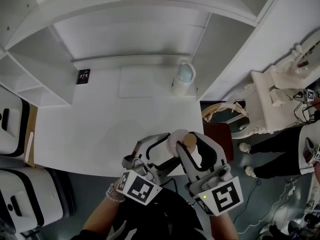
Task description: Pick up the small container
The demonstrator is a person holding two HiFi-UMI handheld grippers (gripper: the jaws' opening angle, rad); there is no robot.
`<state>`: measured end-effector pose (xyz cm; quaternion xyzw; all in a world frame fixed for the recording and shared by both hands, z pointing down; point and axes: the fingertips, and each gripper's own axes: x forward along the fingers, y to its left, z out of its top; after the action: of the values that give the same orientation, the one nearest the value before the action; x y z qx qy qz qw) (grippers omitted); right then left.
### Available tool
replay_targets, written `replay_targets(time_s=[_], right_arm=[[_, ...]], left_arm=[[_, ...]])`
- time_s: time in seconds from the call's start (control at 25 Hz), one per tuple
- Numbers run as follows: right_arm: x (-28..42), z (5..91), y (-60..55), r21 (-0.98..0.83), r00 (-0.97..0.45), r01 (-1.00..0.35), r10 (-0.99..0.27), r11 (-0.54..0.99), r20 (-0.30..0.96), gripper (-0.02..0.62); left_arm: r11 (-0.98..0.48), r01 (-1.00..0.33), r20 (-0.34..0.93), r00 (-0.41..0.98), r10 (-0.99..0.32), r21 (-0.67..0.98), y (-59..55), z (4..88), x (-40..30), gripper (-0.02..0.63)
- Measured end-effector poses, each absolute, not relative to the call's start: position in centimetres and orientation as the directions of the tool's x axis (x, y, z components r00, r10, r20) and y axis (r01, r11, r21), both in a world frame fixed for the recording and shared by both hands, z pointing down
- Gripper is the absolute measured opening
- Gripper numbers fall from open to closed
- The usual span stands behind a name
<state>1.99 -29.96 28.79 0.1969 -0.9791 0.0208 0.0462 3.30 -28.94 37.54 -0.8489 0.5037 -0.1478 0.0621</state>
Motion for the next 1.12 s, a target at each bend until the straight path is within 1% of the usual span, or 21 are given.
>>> replay_targets(time_s=[0.44,1.12], right_arm=[[2.2,27.1,-29.6,0.02,-0.919,-0.388,-0.389,0.921,0.068,0.143],[2.0,27.0,-30.2,0.04,-0.91,-0.406,-0.408,0.913,0.076,0.143]], left_arm=[[-0.496,-0.823,0.17,0.466,-0.868,-0.275,-28.9,36.1,3.7,0.321],[-0.507,-0.816,0.171,0.477,-0.862,-0.278,-29.6,35.8,3.5,0.319]])
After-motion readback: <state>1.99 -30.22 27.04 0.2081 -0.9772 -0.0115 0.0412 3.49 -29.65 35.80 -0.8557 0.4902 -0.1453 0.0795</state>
